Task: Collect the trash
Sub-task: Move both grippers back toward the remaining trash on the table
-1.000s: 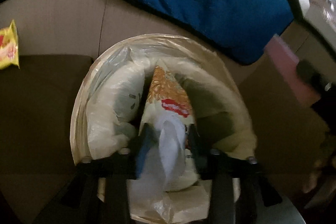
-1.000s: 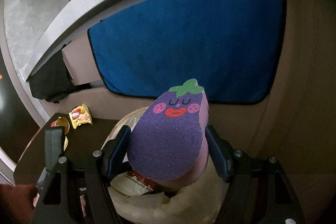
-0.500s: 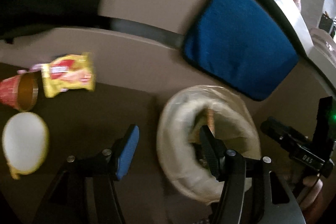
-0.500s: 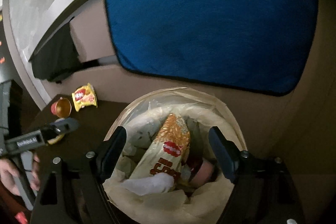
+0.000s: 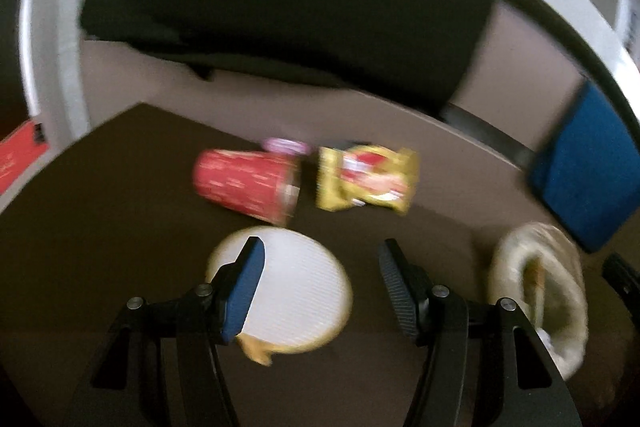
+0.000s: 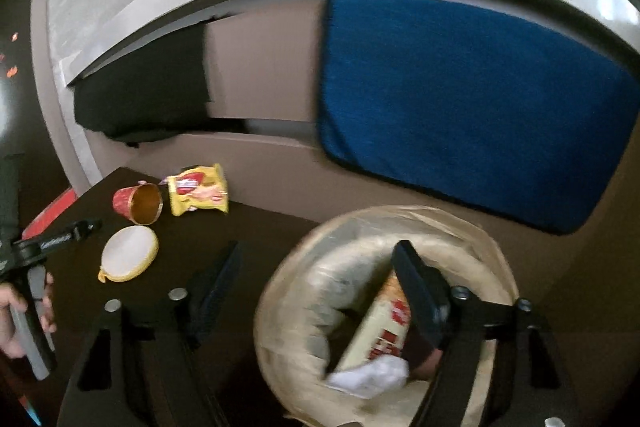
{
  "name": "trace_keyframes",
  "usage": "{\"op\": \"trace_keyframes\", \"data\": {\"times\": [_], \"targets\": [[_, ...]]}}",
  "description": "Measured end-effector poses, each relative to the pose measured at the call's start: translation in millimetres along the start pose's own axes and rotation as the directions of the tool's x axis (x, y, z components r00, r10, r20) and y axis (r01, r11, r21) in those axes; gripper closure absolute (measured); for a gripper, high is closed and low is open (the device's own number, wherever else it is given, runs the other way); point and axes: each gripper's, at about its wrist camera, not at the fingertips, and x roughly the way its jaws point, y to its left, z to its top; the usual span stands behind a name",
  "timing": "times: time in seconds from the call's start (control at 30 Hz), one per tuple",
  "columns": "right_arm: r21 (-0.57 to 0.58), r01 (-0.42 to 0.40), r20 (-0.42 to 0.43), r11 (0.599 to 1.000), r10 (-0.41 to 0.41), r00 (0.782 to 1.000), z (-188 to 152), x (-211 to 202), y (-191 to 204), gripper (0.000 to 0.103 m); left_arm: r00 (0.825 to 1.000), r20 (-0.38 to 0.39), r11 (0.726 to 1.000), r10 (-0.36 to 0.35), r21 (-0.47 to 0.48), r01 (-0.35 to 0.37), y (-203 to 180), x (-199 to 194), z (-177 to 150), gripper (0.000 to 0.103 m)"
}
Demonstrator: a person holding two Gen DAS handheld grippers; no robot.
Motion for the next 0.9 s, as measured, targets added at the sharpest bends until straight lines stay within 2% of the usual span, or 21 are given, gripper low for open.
{"op": "trace_keyframes", "data": {"times": [0.1, 0.17, 0.27, 0.33, 0.37, 0.4, 0.43, 0.53, 0.63, 0.77, 0.9], "targets": [[-0.011, -0.045, -0.028, 0.999, 0.045, 0.999, 1, 9, 20, 0.042, 0.999, 0.012, 0.999, 0.053, -0.012, -0.053, 14, 11, 11, 0.043], [0.010, -0.107, -0.063, 0.994, 0.107, 0.992, 1, 20, 30, 0.045, 0.995, 0.018, 0.995, 0.096, 0.026, -0.097, 12, 27, 21, 0.043], [0.040, -0.147, -0.107, 0.988, 0.150, 0.983, -1, 34, 41, 0.045, 0.982, 0.013, 0.979, 0.186, 0.086, -0.186, 5, 60, 31, 0.043], [0.047, -0.149, -0.134, 0.988, 0.154, 0.979, -3, 41, 49, 0.045, 0.974, -0.009, 0.968, 0.225, 0.113, -0.222, 6, 76, 34, 0.045], [0.043, -0.147, -0.140, 0.988, 0.151, 0.978, -3, 42, 51, 0.045, 0.971, -0.026, 0.964, 0.238, 0.131, -0.233, 6, 85, 35, 0.047], [0.033, -0.142, -0.148, 0.989, 0.145, 0.978, -4, 44, 56, 0.045, 0.967, -0.036, 0.958, 0.253, 0.150, -0.245, 8, 90, 35, 0.054], [0.019, -0.136, -0.157, 0.990, 0.138, 0.978, -5, 46, 60, 0.045, 0.964, -0.041, 0.953, 0.262, 0.169, -0.252, 11, 93, 35, 0.067], [-0.004, -0.143, -0.184, 0.990, 0.140, 0.973, -6, 53, 69, 0.045, 0.971, -0.062, 0.963, 0.231, 0.159, -0.219, 33, 88, 32, 0.089], [0.006, -0.185, -0.212, 0.983, 0.182, 0.960, -4, 67, 80, 0.045, 0.979, -0.079, 0.977, 0.187, 0.120, -0.177, 72, 67, 24, 0.096], [-0.009, -0.181, -0.198, 0.983, 0.176, 0.964, 8, 92, 98, 0.043, 0.985, -0.105, 0.991, 0.133, 0.048, -0.129, 120, 37, 12, 0.098], [-0.037, -0.201, -0.179, 0.979, 0.192, 0.965, 28, 127, 126, 0.043, 0.992, -0.096, 0.996, 0.084, 0.013, -0.083, 149, 2, 3, 0.098]]}}
